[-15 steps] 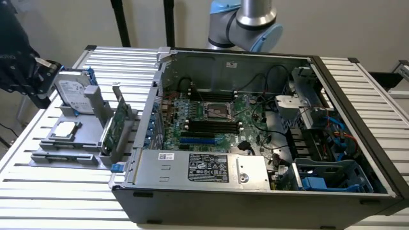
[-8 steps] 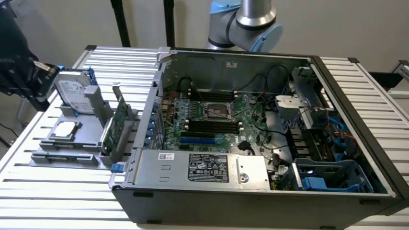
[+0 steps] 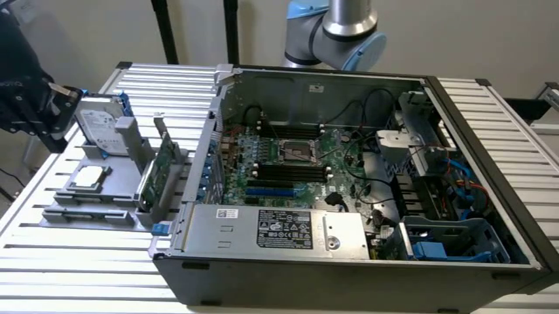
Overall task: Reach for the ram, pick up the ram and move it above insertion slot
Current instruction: 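Pick up the ram and move it above insertion slot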
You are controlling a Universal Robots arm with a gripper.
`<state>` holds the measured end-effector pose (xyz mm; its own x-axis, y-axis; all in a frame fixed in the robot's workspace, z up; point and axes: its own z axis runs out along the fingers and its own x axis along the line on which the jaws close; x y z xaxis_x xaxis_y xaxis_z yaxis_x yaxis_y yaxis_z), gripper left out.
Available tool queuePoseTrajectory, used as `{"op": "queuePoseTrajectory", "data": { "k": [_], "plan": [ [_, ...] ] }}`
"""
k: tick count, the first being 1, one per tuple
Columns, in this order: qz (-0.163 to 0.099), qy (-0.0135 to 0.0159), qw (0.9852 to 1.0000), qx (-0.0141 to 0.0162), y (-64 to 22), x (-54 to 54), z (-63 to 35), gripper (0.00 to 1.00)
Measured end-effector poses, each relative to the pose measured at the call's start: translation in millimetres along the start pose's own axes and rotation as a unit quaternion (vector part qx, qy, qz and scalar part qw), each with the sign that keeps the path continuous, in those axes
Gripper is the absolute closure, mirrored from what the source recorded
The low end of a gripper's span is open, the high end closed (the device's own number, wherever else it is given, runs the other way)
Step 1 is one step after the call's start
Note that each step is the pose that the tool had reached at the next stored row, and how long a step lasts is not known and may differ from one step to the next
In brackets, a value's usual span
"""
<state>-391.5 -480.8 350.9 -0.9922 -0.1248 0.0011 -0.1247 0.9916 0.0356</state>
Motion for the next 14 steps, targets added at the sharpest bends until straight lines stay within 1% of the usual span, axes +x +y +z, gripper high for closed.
{"op": "queuePoseTrajectory", "data": {
  "k": [3, 5, 7, 9, 11, 14],
  "plan": [
    [-0.027, 0.0010, 0.9996, 0.0000, 0.0, 0.0, 0.7, 0.89],
    [-0.045, 0.0016, 0.9990, 0.0001, 0.0, 0.0, 1.2, 0.89],
    [-0.064, 0.0023, 0.9980, 0.0001, 0.0, 0.0, 1.6, 0.89],
    [-0.082, 0.0029, 0.9967, 0.0001, -0.1, 0.0, 2.0, 0.89],
    [-0.100, 0.0036, 0.9950, 0.0001, -0.1, 0.0, 2.5, 0.89],
    [-0.127, 0.0045, 0.9919, 0.0001, -0.1, 0.0, 3.2, 0.89]
  ]
}}
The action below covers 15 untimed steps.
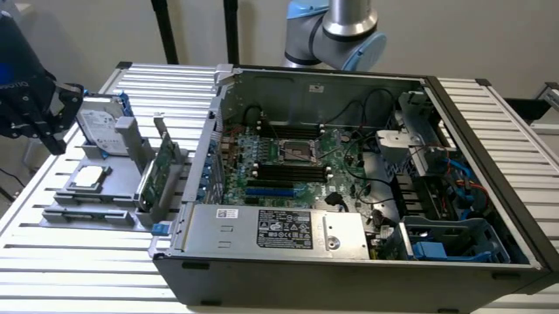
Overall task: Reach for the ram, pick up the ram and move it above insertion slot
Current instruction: 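Pick up the ram and move it above insertion slot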
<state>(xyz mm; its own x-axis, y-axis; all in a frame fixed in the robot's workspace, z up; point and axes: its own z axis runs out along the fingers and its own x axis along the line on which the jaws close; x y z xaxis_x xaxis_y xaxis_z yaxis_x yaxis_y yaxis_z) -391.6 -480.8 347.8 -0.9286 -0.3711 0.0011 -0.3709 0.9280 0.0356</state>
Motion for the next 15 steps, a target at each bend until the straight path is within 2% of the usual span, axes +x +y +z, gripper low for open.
{"op": "queuePoseTrajectory", "data": {
  "k": [4, 7, 11, 15],
  "plan": [
    [-0.036, 0.0013, 0.9994, 0.0000, 0.0, 0.0, 0.9, 0.89],
    [-0.063, 0.0022, 0.9980, 0.0001, -0.1, 0.0, 1.6, 0.89],
    [-0.100, 0.0036, 0.9950, 0.0001, -0.1, 0.0, 2.4, 0.89],
    [-0.135, 0.0048, 0.9908, 0.0001, -0.1, 0.0, 3.4, 0.89]
  ]
}}
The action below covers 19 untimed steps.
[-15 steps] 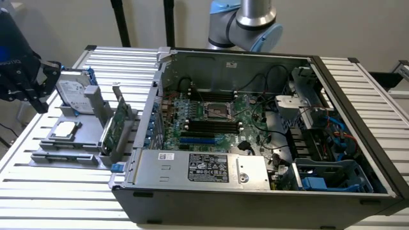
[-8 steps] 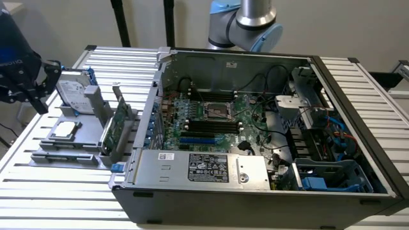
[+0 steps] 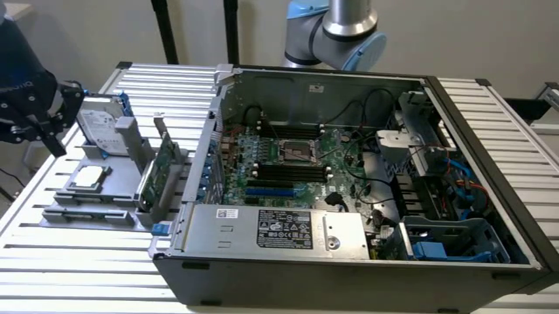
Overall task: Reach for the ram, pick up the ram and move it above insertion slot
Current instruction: 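Pick up the ram and move it above insertion slot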
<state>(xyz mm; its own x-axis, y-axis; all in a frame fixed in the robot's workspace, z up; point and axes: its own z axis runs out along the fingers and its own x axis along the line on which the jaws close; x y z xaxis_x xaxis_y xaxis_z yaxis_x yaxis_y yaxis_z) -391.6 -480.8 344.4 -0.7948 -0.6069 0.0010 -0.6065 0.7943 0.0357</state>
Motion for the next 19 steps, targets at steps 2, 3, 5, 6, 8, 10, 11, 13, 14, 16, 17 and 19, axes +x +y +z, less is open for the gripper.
{"op": "queuePoseTrajectory", "data": {
  "k": [2, 3, 5, 6, 8, 10, 11, 13, 14, 16, 17, 19],
  "plan": [
    [-0.018, 0.0007, 0.9998, 0.0000, 0.0, 0.0, 0.4, 0.89],
    [-0.027, 0.0010, 0.9996, 0.0000, 0.0, 0.0, 0.6, 0.89],
    [-0.046, 0.0016, 0.9990, 0.0000, -0.1, 0.0, 1.1, 0.89],
    [-0.055, 0.0020, 0.9985, 0.0001, -0.1, 0.0, 1.3, 0.89],
    [-0.073, 0.0026, 0.9973, 0.0001, -0.1, 0.0, 1.7, 0.89],
    [-0.091, 0.0033, 0.9959, 0.0001, -0.2, 0.0, 2.1, 0.89],
    [-0.100, 0.0036, 0.9950, 0.0001, -0.2, 0.0, 2.4, 0.89],
    [-0.118, 0.0042, 0.9930, 0.0001, -0.2, 0.0, 2.8, 0.89],
    [-0.127, 0.0045, 0.9919, 0.0001, -0.1, 0.0, 3.0, 0.89],
    [-0.145, 0.0052, 0.9894, 0.0002, -0.1, 0.0, 3.5, 0.89],
    [-0.154, 0.0055, 0.9880, 0.0002, -0.2, 0.0, 3.7, 0.89],
    [-0.172, 0.0062, 0.9851, 0.0002, -0.2, 0.0, 4.1, 0.89]
  ]
}}
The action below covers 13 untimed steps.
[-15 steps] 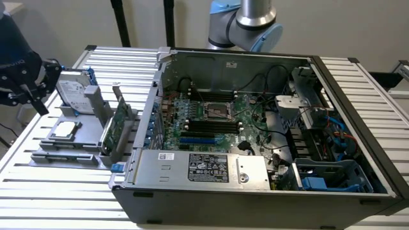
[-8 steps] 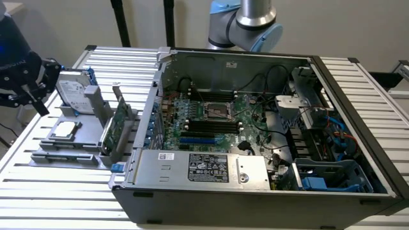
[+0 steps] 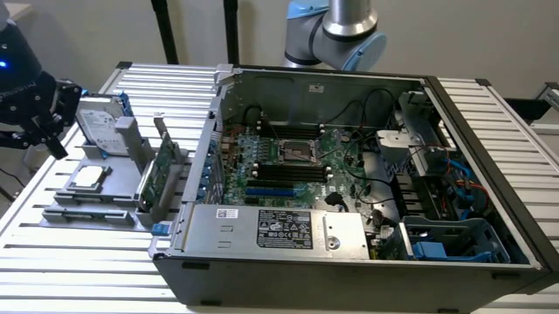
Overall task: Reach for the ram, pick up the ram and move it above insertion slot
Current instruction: 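Pick up the ram and move it above insertion slot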
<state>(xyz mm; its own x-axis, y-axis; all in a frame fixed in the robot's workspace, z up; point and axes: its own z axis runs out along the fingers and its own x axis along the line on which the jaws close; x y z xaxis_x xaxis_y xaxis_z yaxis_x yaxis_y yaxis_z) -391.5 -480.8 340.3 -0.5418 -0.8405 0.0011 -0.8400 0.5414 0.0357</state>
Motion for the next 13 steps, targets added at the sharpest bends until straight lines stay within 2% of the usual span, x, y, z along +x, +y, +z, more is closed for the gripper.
{"op": "queuePoseTrajectory", "data": {
  "k": [3, 6, 10, 13],
  "plan": [
    [-0.028, 0.0009, 0.9996, 0.0000, 0.0, 0.0, 0.7, 0.89],
    [-0.055, 0.0019, 0.9985, 0.0001, 0.0, 0.0, 1.3, 0.89],
    [-0.091, 0.0032, 0.9959, 0.0001, -0.1, 0.0, 2.2, 0.89],
    [-0.118, 0.0042, 0.9930, 0.0001, -0.1, 0.0, 2.9, 0.89]
  ]
}}
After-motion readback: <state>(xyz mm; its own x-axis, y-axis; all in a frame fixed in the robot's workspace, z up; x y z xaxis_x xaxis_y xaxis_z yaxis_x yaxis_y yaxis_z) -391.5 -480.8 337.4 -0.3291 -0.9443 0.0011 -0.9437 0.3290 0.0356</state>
